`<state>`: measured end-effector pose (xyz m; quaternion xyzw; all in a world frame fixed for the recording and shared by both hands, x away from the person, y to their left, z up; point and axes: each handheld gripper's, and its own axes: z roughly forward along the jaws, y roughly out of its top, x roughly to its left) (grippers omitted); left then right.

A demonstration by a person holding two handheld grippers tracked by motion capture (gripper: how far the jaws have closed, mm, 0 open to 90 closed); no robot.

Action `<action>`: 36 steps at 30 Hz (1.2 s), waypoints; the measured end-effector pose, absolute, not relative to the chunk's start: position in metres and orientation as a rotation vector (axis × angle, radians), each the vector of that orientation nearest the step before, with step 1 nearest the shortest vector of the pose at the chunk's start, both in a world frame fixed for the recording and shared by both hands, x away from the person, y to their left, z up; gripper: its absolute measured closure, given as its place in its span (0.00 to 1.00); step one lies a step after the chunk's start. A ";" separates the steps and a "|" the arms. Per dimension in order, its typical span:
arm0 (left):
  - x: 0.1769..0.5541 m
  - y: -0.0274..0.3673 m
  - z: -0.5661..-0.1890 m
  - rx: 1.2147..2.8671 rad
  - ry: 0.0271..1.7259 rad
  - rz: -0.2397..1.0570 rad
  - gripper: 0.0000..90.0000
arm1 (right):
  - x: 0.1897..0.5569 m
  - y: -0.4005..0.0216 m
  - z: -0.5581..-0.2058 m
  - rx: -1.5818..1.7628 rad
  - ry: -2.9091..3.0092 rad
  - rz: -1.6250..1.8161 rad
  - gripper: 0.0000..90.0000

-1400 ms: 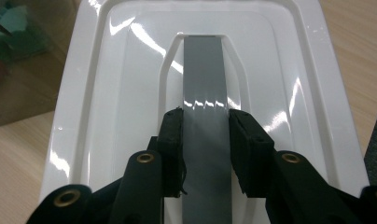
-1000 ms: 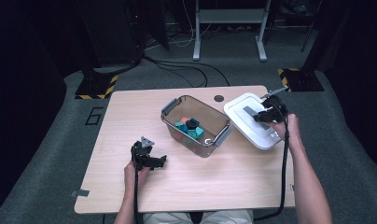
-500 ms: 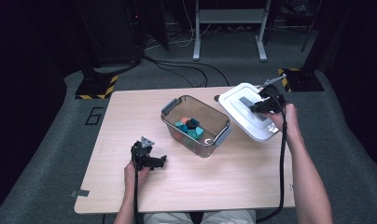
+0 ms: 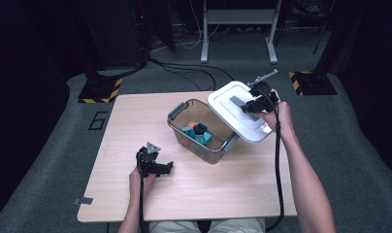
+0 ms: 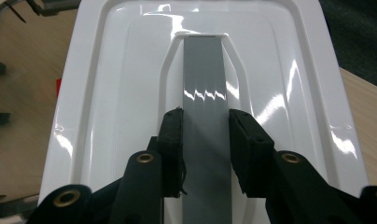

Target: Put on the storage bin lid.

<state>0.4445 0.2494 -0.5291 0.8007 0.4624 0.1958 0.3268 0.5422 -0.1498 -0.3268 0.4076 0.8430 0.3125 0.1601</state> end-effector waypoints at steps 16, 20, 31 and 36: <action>0.444 0.249 -0.529 2.095 1.213 0.511 0.01 | 0.550 -0.074 -0.339 1.060 2.501 0.889 0.74; 0.444 0.249 -0.529 2.094 1.213 0.510 0.01 | 0.552 -0.057 -0.344 1.053 2.523 0.895 0.74; 0.444 0.249 -0.529 2.094 1.213 0.511 0.01 | 0.554 -0.022 -0.356 1.031 2.562 0.883 0.74; 0.444 0.249 -0.529 2.094 1.213 0.511 0.01 | 0.552 -0.017 -0.359 1.016 2.568 0.866 0.74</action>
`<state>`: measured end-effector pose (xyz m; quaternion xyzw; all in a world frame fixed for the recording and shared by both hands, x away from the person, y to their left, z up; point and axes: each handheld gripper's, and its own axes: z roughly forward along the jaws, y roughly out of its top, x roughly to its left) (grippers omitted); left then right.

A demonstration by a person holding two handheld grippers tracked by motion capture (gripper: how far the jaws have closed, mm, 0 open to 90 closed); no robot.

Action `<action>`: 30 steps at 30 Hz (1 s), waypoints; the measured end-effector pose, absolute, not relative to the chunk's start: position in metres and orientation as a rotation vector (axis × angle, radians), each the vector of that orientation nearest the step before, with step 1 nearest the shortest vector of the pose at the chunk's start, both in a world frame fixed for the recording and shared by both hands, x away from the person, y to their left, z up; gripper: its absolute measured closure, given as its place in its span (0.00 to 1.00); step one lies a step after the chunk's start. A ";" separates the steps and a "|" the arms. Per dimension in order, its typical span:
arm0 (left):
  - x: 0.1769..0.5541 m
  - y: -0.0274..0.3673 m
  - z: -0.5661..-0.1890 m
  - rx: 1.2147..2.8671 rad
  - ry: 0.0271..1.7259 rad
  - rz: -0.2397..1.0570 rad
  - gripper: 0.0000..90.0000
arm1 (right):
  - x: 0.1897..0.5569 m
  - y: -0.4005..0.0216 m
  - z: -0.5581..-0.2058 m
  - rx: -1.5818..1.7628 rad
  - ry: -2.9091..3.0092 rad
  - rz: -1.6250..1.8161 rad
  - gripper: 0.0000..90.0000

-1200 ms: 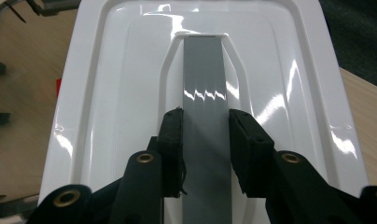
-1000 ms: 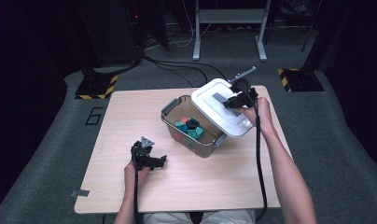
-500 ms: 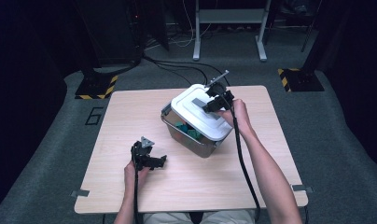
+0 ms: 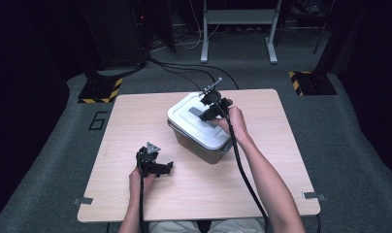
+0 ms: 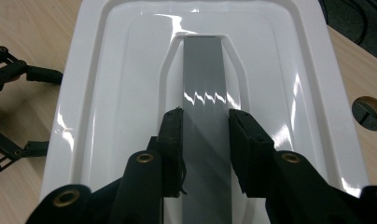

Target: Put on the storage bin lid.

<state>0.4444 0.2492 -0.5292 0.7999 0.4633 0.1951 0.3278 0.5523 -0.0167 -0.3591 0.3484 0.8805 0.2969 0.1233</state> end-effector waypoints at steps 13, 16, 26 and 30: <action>0.444 0.249 -0.529 2.087 1.216 0.512 0.01 | 0.544 -0.018 -0.368 1.016 2.556 0.869 0.74; 0.444 0.249 -0.530 2.085 1.218 0.511 0.01 | 0.541 -0.017 -0.370 1.020 2.562 0.869 0.74; 0.445 0.249 -0.529 2.088 1.214 0.517 0.01 | 0.538 -0.016 -0.375 1.042 2.548 0.863 0.72; 0.445 0.249 -0.529 2.089 1.213 0.518 0.01 | 0.540 -0.022 -0.375 1.042 2.533 0.884 0.54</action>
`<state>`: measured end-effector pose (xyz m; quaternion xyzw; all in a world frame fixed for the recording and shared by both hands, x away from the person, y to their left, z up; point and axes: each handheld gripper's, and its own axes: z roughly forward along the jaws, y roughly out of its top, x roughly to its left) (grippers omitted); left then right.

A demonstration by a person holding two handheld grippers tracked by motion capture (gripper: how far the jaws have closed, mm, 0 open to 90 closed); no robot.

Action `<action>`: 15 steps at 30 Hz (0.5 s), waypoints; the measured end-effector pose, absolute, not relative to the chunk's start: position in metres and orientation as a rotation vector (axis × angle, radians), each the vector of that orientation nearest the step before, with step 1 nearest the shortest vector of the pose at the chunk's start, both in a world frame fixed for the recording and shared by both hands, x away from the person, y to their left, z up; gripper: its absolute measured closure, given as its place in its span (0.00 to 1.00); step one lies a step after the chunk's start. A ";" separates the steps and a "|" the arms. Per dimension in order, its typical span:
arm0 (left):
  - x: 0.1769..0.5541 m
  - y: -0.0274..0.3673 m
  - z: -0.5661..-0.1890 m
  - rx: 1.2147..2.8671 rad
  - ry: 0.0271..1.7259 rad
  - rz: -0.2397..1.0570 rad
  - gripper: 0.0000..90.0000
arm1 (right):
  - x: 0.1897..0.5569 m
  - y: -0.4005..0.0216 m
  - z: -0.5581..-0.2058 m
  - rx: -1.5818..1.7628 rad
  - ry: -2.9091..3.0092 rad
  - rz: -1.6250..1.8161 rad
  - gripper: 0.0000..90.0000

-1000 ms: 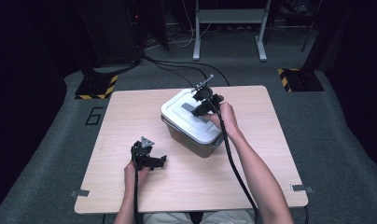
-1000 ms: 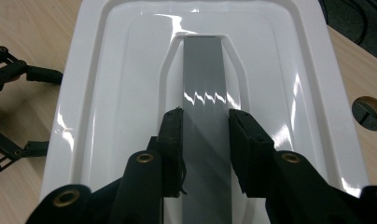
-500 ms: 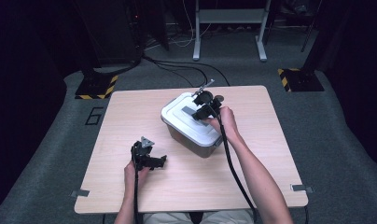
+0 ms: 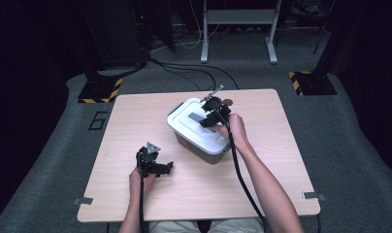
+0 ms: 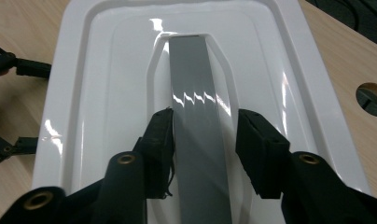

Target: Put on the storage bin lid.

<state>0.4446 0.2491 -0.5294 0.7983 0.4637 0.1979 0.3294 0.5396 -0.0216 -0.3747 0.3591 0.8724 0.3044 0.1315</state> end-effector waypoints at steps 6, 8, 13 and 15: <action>0.445 0.249 -0.529 2.089 1.213 0.518 0.01 | 0.533 -0.049 -0.365 1.072 2.422 0.930 0.21; 0.445 0.249 -0.529 2.089 1.213 0.518 0.01 | 0.532 -0.064 -0.362 1.072 2.396 0.934 0.16; 0.445 0.249 -0.529 2.089 1.214 0.518 0.01 | 0.524 -0.106 -0.361 1.128 2.295 0.955 0.03; 0.445 0.249 -0.529 2.088 1.213 0.518 0.01 | 0.521 -0.124 -0.360 1.163 2.253 0.979 0.02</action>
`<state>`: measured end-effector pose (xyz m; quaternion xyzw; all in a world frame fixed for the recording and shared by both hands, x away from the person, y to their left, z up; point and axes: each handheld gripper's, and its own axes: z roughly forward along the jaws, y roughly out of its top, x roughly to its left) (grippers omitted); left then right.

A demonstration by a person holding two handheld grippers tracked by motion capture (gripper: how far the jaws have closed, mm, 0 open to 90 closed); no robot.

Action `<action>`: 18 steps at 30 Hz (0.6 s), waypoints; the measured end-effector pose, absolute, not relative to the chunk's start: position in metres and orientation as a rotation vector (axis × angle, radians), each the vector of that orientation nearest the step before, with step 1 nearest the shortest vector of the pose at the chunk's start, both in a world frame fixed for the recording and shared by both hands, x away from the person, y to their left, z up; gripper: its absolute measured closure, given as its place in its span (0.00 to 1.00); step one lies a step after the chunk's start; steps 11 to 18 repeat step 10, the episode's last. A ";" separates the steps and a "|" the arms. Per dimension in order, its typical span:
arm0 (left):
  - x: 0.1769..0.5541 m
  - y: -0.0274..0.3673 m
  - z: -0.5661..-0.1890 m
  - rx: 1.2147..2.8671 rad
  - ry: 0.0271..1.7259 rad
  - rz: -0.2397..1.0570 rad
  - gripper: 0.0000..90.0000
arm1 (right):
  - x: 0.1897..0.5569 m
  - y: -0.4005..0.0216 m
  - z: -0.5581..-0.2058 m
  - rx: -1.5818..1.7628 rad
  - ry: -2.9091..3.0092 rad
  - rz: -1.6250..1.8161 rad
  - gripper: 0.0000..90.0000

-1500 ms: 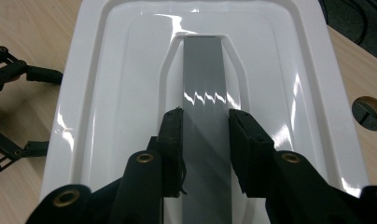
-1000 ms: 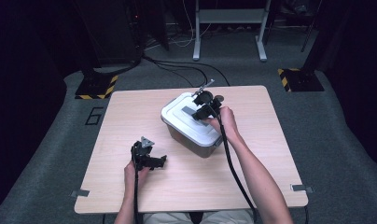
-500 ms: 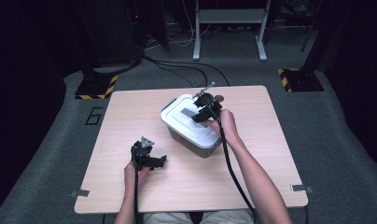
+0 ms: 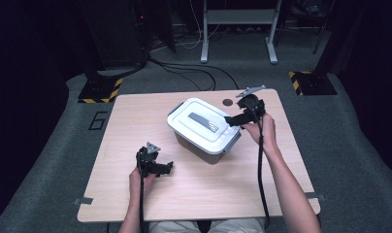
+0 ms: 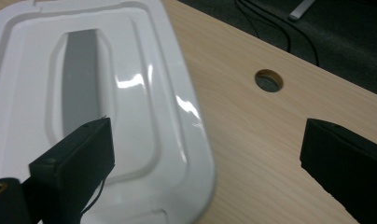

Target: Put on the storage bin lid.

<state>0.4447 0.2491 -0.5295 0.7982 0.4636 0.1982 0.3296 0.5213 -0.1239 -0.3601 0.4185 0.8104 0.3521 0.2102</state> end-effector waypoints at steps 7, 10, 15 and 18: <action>0.445 0.249 -0.530 2.086 1.212 0.518 0.01 | 0.512 -0.180 -0.380 1.268 2.158 0.993 0.00; 0.445 0.249 -0.529 2.090 1.214 0.518 0.01 | 0.508 -0.201 -0.402 1.331 2.123 0.998 0.00; 0.445 0.249 -0.529 2.090 1.214 0.518 0.01 | 0.508 -0.201 -0.402 1.331 2.123 0.998 0.00; 0.445 0.249 -0.529 2.090 1.214 0.518 0.01 | 0.508 -0.201 -0.402 1.331 2.123 0.998 0.00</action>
